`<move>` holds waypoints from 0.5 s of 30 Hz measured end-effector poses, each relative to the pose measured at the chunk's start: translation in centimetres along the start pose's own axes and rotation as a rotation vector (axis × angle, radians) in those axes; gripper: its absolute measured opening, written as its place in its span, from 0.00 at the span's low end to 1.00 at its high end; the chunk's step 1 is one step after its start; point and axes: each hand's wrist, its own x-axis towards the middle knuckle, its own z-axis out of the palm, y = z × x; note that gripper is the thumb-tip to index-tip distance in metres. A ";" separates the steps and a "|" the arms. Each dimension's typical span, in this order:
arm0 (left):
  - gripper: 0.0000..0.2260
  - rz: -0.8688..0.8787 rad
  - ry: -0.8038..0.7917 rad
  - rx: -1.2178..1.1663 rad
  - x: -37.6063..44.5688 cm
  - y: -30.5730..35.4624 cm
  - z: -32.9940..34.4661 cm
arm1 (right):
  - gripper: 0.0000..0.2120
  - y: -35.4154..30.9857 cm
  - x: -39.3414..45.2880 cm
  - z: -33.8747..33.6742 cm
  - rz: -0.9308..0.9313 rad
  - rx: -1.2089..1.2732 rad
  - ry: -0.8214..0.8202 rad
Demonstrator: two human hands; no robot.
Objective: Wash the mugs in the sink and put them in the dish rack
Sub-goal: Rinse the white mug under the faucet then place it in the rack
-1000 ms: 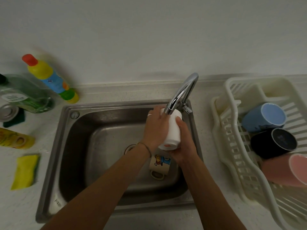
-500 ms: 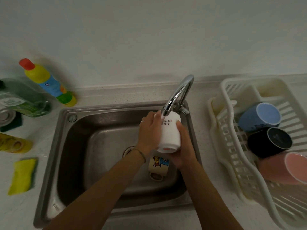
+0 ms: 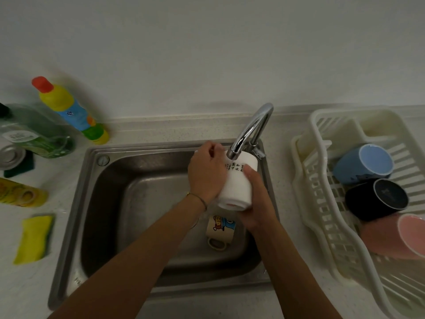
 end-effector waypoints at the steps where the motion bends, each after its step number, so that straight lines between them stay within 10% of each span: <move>1: 0.11 -0.011 0.009 -0.009 0.6 -0.1 -0.2 | 0.23 -0.1 -0.1 0.0 -0.001 -0.017 -0.001; 6: 0.05 -0.261 0.061 -0.248 1.7 -0.6 0.0 | 0.20 -0.5 -0.1 0.4 -0.018 -0.028 -0.020; 10: 0.24 -0.681 -0.349 -0.945 -1.0 -0.4 -0.8 | 0.25 -1.2 0.5 0.0 -0.053 -0.068 -0.066; 15: 0.27 -0.753 -0.470 -1.140 -2.2 -2.4 -2.2 | 0.35 -0.7 1.7 0.1 -0.103 -0.316 -0.005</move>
